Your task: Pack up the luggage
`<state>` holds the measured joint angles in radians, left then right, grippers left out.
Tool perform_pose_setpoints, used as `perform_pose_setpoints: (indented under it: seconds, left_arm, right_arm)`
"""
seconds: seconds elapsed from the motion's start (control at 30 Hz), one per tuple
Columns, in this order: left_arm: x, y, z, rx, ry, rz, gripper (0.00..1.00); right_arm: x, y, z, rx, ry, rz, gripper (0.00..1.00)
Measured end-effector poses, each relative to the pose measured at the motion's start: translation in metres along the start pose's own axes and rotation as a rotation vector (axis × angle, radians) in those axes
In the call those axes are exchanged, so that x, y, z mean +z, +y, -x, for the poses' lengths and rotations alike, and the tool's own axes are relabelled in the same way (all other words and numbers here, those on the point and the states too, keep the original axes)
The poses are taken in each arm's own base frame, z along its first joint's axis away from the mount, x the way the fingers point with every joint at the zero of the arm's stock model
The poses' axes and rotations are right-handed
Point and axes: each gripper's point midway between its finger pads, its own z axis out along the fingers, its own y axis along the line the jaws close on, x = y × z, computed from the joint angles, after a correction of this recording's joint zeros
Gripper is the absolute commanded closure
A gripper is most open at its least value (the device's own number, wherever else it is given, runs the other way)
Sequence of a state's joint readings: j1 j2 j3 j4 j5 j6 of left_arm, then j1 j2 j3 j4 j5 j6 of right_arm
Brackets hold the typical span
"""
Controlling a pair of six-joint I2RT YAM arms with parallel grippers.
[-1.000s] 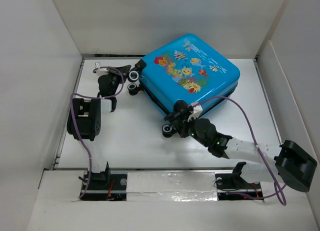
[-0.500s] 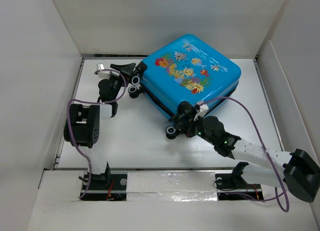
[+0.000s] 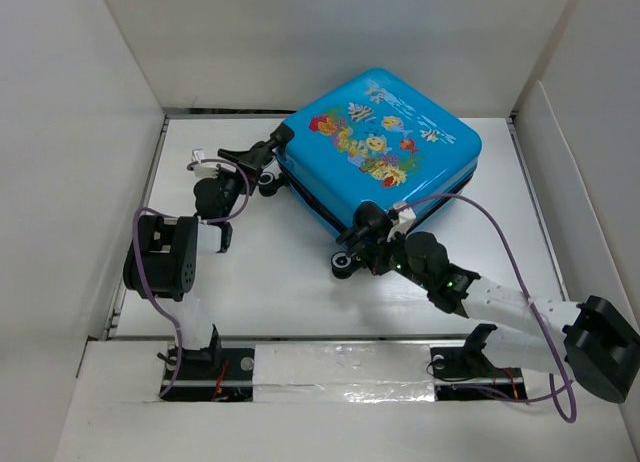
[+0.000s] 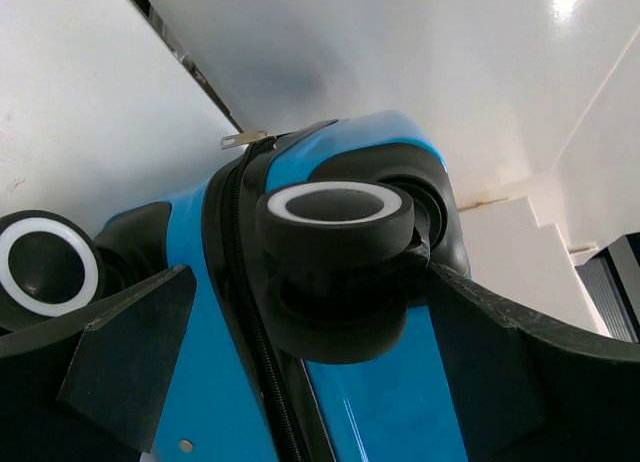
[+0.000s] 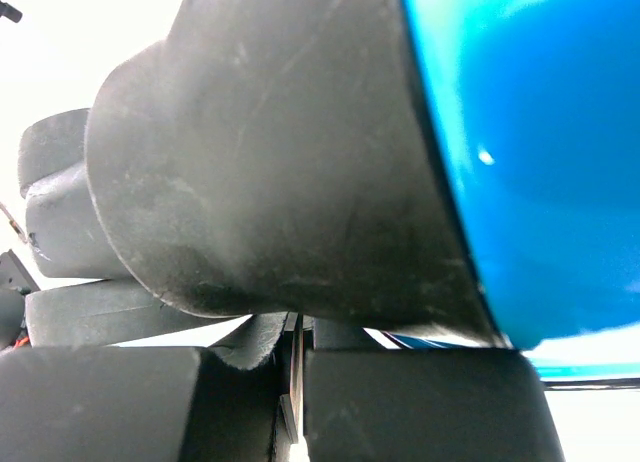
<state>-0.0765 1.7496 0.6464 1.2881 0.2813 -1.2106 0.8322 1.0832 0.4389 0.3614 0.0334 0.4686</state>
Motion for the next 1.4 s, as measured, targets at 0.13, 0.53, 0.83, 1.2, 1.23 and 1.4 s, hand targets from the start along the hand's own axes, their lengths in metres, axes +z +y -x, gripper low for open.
perform_pose_setpoints:
  seconds: [0.13, 0.53, 0.83, 1.2, 1.23, 1.4]
  left_arm:
    - [0.000, -0.001, 0.000, -0.006, 0.003, -0.004, 0.01]
    - [0.029, -0.002, 0.007, -0.126, -0.004, -0.018, 0.05]
    - [0.038, 0.002, 0.014, -0.202, -0.040, -0.009, 0.15]
    - [0.047, -0.002, 0.019, -0.243, -0.078, -0.013, 0.33]
    - [0.047, -0.002, 0.019, -0.244, -0.082, -0.013, 0.35]
    - [0.052, -0.010, 0.021, -0.249, -0.087, -0.033, 0.49]
  right_arm:
    - [0.000, 0.000, 0.000, 0.000, -0.003, 0.003, 1.00]
    - [0.000, 0.000, -0.001, 0.001, -0.005, 0.006, 1.00]
    - [0.000, 0.000, -0.001, 0.004, -0.006, 0.006, 1.00]
    - [0.000, 0.000, -0.001, 0.005, -0.007, 0.007, 1.00]
    - [0.000, 0.000, -0.001, 0.005, -0.007, 0.007, 1.00]
    - [0.000, 0.000, -0.001, 0.008, -0.008, 0.007, 1.00]
